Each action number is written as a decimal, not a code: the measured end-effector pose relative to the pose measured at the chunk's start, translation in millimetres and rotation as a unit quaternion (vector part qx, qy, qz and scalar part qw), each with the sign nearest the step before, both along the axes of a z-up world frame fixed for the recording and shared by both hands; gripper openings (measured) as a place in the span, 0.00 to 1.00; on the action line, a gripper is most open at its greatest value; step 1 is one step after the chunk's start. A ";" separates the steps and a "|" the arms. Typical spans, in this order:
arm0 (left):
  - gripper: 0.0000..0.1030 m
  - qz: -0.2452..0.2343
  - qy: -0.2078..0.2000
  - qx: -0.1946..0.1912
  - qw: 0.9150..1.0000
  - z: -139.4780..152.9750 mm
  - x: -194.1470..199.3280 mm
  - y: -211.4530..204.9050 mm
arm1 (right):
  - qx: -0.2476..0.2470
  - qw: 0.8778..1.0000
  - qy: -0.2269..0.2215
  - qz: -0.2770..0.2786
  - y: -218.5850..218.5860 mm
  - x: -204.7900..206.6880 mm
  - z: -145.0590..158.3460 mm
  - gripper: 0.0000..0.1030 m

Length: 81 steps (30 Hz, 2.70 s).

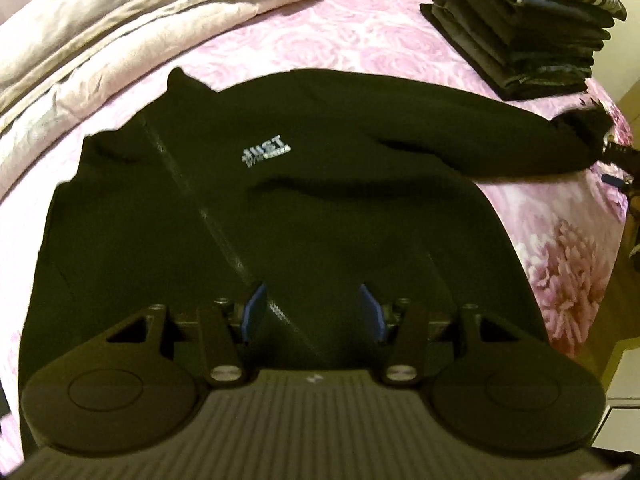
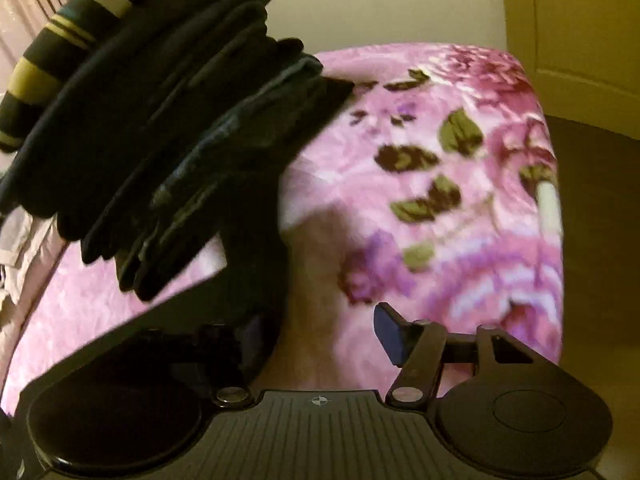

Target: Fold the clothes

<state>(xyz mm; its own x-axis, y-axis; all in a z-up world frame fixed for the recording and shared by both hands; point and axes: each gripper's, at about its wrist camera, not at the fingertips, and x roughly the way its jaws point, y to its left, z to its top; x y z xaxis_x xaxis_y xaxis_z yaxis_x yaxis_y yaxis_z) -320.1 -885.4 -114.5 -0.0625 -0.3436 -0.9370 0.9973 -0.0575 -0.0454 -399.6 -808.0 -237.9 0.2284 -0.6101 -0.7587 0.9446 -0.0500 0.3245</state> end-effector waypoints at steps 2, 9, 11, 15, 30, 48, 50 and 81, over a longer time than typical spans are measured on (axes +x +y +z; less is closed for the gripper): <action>0.45 0.013 -0.002 0.006 1.000 -2.7 1.9 7.2 | 0.011 1.000 -0.011 -0.011 1.7 9.8 3.2 0.59; 0.46 0.089 -0.017 0.030 0.995 -11.6 24.5 71.7 | 0.092 0.987 -0.060 0.118 23.1 65.0 -2.6 0.59; 0.46 0.113 -0.020 0.040 0.993 -12.3 32.9 101.5 | 0.114 0.968 -0.069 0.215 48.0 83.7 -3.4 0.59; 0.50 0.168 -0.012 0.067 0.983 -17.8 52.3 172.2 | 0.160 0.916 -0.070 0.362 109.2 103.9 -4.8 0.59; 0.53 0.260 0.179 0.083 0.945 -100.6 57.5 310.8 | 0.199 0.898 -0.039 0.391 238.4 67.4 -12.6 0.59; 0.06 0.218 0.131 0.089 0.963 -66.9 56.1 362.9 | 0.175 0.836 0.129 0.504 196.5 70.9 16.4 0.04; 0.06 0.217 0.123 0.103 0.963 -71.2 51.8 365.5 | 0.184 0.845 0.137 0.484 198.0 66.4 6.0 0.04; 0.45 0.270 -0.064 -0.025 0.961 22.5 357.9 421.3 | 0.089 0.818 0.063 0.565 394.1 301.6 93.3 0.77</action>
<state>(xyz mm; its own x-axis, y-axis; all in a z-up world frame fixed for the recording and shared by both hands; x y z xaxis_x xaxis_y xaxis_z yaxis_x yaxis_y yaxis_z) 37.8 -464.0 -92.1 0.2515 -0.3376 -0.9071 0.8799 0.4702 0.0689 -98.1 -413.9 -144.6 0.4830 0.0594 -0.8736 0.4459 0.8420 0.3038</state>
